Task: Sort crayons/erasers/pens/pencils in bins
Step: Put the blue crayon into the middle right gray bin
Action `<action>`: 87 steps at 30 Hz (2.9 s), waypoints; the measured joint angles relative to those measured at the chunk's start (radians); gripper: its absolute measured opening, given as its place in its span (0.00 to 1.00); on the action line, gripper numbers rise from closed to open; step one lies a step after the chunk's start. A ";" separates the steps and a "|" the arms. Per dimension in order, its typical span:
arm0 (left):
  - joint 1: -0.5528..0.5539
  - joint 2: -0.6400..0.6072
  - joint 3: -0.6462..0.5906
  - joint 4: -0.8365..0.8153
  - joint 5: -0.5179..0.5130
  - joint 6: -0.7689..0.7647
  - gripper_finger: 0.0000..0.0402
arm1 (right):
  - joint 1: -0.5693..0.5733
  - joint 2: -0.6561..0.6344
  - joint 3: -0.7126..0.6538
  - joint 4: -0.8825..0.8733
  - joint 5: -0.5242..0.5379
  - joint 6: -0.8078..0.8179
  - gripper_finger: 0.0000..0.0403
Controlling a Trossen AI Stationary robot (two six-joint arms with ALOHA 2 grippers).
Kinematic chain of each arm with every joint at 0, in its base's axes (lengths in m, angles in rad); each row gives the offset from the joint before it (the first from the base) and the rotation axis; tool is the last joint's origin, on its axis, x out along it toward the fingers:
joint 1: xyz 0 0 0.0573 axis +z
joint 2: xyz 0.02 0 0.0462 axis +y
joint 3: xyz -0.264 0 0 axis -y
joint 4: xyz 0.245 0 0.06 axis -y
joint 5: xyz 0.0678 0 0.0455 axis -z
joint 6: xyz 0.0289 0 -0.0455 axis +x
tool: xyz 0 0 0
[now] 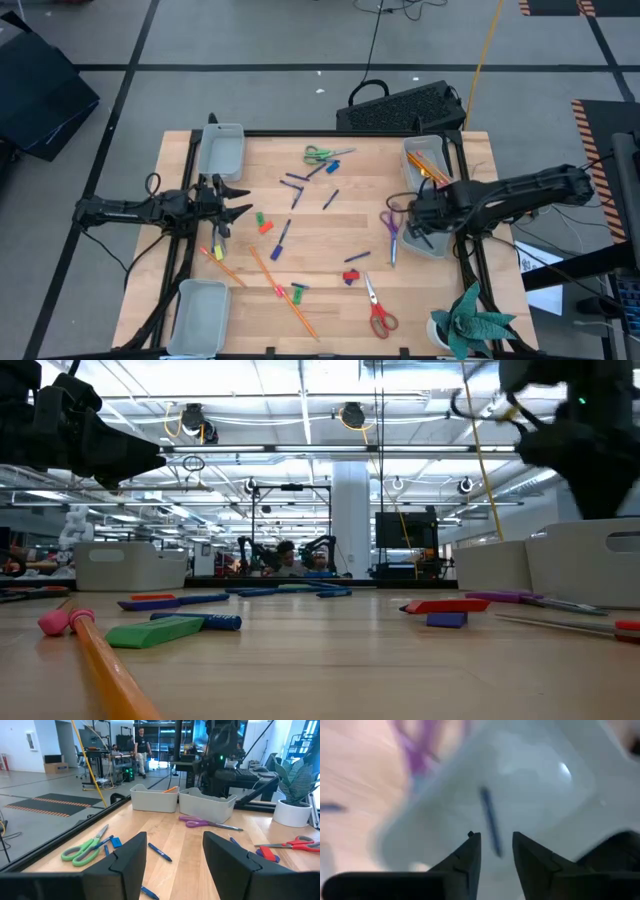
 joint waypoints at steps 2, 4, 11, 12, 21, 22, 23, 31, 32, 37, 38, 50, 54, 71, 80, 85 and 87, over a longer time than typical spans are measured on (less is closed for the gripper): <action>0.000 0.000 0.000 0.000 0.000 0.000 0.49 | 0.000 0.004 0.055 0.024 0.078 -0.004 0.27; 0.000 0.000 0.000 0.000 0.000 0.000 0.49 | 0.000 0.018 0.109 0.091 0.160 -0.048 0.27; 0.000 0.000 0.000 0.000 0.000 0.000 0.49 | -0.022 0.168 0.222 0.546 0.255 -0.428 0.25; 0.000 0.000 0.000 0.000 0.000 0.000 0.49 | -0.027 0.201 0.233 0.609 0.253 -0.492 0.25; 0.000 0.000 0.000 0.000 0.000 0.000 0.49 | -0.138 0.545 0.384 0.875 0.033 -0.880 0.27; 0.000 0.000 0.000 0.000 0.000 0.000 0.49 | -0.152 0.579 0.408 0.871 0.013 -0.904 0.28; 0.000 0.000 0.000 0.000 0.000 0.000 0.49 | -0.167 0.615 0.432 0.868 -0.007 -0.932 0.30; 0.000 0.000 0.000 0.000 0.000 0.000 0.49 | -0.272 0.799 0.522 0.833 -0.194 -1.324 0.40; 0.000 0.000 0.000 0.000 0.000 0.000 0.49 | -0.284 0.817 0.529 0.817 -0.201 -1.368 0.41; 0.000 0.000 0.000 0.000 0.000 0.000 0.49 | -0.333 0.912 0.597 0.717 -0.212 -1.550 0.39; 0.000 0.000 0.000 0.000 0.000 0.000 0.49 | -0.337 0.926 0.612 0.705 -0.212 -1.594 0.38; 0.000 0.000 0.000 0.004 0.004 0.000 0.49 | -0.365 1.026 0.645 0.674 -0.206 -1.836 0.29; 0.000 0.000 0.000 0.005 0.006 0.000 0.49 | -0.373 1.042 0.648 0.678 -0.207 -1.849 0.24; 0.000 0.000 0.000 0.005 0.006 0.000 0.49 | -0.355 1.033 0.644 0.647 -0.130 -1.618 0.04; 0.000 0.000 0.000 0.005 0.005 0.000 0.49 | -0.247 0.886 0.641 0.590 -0.137 -1.437 0.06; 0.000 0.000 0.000 0.006 0.005 0.000 0.49 | -0.168 0.758 0.641 0.455 -0.134 -1.249 0.06; 0.000 0.000 0.000 0.006 0.005 0.000 0.49 | -0.136 0.697 0.642 0.374 -0.133 -1.154 0.06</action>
